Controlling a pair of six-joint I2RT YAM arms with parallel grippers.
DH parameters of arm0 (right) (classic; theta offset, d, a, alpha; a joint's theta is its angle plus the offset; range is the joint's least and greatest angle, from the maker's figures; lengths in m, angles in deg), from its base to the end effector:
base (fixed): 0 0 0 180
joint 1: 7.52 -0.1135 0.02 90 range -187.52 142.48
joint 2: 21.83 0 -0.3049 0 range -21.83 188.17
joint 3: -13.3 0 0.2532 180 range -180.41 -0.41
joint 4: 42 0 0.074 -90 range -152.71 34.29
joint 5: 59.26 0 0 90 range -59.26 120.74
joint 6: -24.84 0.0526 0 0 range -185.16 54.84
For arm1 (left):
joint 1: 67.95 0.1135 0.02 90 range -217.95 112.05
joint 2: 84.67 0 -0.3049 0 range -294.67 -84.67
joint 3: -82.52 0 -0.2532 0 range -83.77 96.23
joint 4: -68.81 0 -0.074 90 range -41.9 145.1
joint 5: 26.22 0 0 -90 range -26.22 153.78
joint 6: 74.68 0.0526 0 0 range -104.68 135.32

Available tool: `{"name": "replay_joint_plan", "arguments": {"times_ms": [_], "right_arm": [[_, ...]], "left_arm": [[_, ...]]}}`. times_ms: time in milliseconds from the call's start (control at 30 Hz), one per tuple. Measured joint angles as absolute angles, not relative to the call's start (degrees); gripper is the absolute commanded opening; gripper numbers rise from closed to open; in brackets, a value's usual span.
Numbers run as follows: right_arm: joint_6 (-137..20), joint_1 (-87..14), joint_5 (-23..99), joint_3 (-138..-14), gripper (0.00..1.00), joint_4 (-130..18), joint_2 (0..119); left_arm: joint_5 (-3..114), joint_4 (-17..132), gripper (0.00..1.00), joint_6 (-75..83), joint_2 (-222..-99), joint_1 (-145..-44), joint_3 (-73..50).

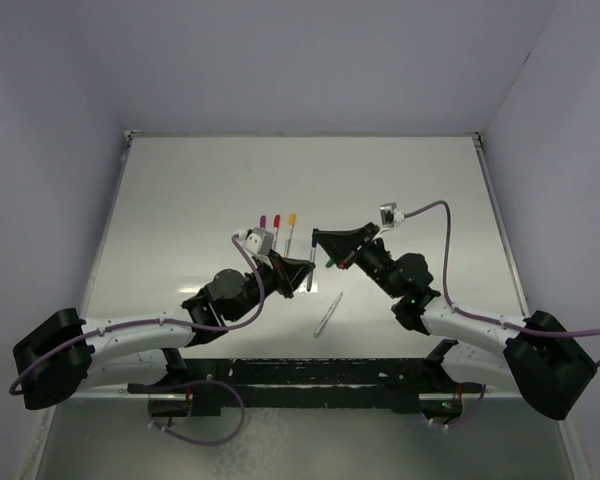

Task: Insert the pens into the pen caps

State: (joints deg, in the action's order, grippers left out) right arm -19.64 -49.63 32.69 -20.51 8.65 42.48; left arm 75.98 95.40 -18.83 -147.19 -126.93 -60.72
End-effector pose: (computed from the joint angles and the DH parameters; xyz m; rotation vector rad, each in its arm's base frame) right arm 0.1656 0.1521 0.3034 0.0072 1.3357 1.3404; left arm 0.1295 -0.1937 0.2758 0.1809 1.6583 -1.1000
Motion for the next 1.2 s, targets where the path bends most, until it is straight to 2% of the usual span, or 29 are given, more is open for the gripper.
{"name": "replay_joint_plan", "arguments": {"times_ms": [633,1200], "right_arm": [[-20.3,-50.9,36.0,-22.2,0.00,9.2,49.8],[-24.4,-54.9,28.2,-24.9,0.00,2.5,51.0]], "left_arm": [[78.6,94.7,0.00,-16.6,-147.3,-126.7,-62.9],[74.3,91.6,0.00,-15.0,-147.6,-122.3,-62.7]]}}
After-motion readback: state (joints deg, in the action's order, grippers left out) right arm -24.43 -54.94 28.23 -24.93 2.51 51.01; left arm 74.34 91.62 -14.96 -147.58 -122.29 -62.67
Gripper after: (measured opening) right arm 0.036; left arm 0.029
